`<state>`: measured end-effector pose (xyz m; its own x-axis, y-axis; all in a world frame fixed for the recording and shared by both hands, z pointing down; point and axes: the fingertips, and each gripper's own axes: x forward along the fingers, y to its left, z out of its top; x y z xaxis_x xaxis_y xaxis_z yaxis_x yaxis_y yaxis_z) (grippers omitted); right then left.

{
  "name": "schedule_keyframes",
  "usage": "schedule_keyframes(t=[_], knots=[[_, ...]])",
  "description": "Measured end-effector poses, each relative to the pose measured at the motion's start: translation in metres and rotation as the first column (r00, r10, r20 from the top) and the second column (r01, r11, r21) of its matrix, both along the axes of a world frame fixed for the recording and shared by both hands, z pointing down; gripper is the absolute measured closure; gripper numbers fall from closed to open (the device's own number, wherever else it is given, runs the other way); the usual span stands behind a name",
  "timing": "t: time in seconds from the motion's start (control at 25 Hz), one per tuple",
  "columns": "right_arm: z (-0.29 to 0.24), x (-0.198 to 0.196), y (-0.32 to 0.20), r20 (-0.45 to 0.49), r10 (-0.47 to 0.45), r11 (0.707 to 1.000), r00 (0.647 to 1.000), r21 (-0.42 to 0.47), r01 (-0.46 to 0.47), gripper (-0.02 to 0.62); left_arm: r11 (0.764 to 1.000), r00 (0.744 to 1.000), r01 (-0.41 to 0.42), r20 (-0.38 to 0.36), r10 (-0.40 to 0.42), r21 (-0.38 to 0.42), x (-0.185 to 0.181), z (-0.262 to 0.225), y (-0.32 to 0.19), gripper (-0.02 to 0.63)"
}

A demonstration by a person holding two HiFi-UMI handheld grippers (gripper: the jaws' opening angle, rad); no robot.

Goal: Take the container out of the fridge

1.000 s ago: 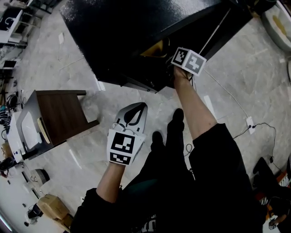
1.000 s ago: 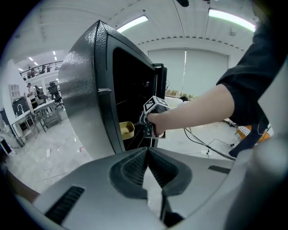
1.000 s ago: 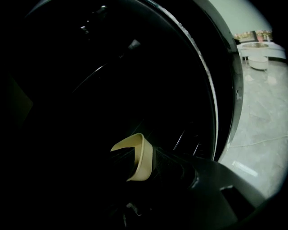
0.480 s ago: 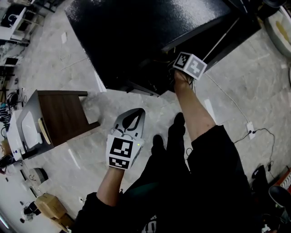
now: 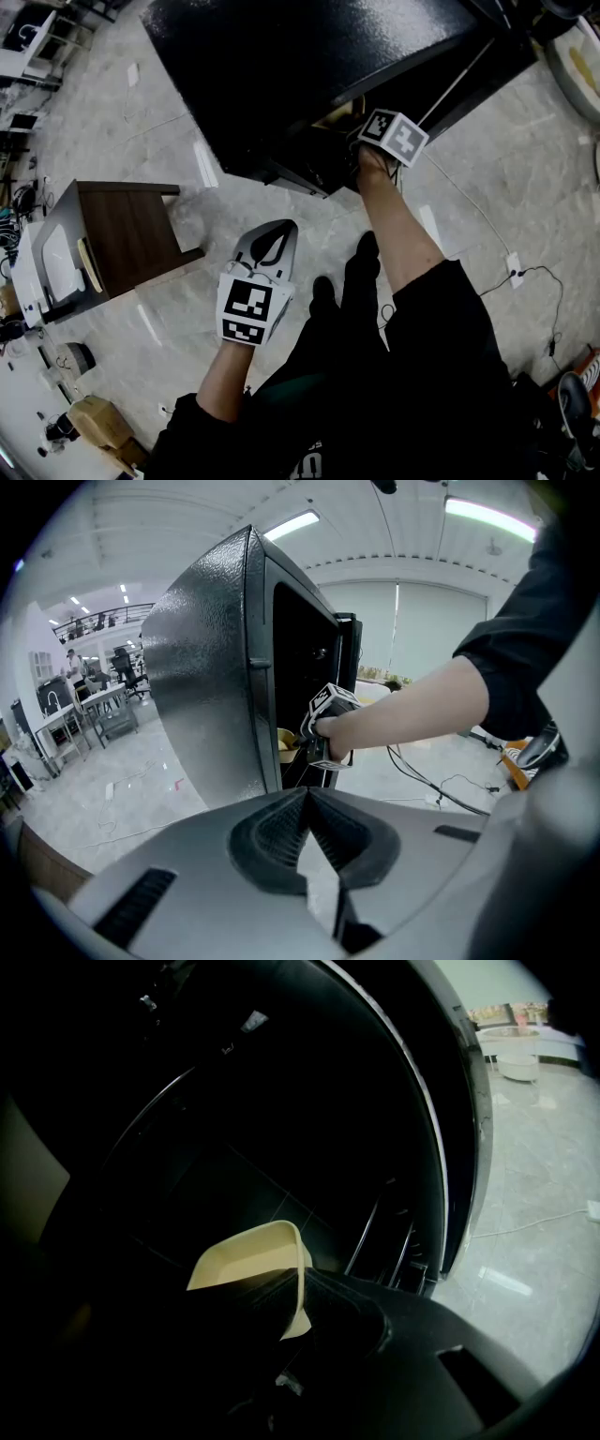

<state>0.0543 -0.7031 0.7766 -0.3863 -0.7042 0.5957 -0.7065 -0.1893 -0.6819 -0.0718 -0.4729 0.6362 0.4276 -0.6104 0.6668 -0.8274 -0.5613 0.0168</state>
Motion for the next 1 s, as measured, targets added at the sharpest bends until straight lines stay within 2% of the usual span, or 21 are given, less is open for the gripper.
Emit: schedule_keyframes(t=[0.56, 1.0], knots=[[-0.017, 0.008, 0.029, -0.004, 0.007, 1.000, 1.000, -0.002, -0.007, 0.551, 1.000, 1.000, -0.012, -0.005, 0.012, 0.009, 0.004, -0.009, 0.013, 0.592], [-0.022, 0.021, 0.068, -0.048, -0.006, 1.000, 0.999, -0.013, 0.006, 0.551, 0.999, 0.999, -0.038, -0.018, 0.038, 0.012, 0.014, -0.016, 0.028, 0.591]])
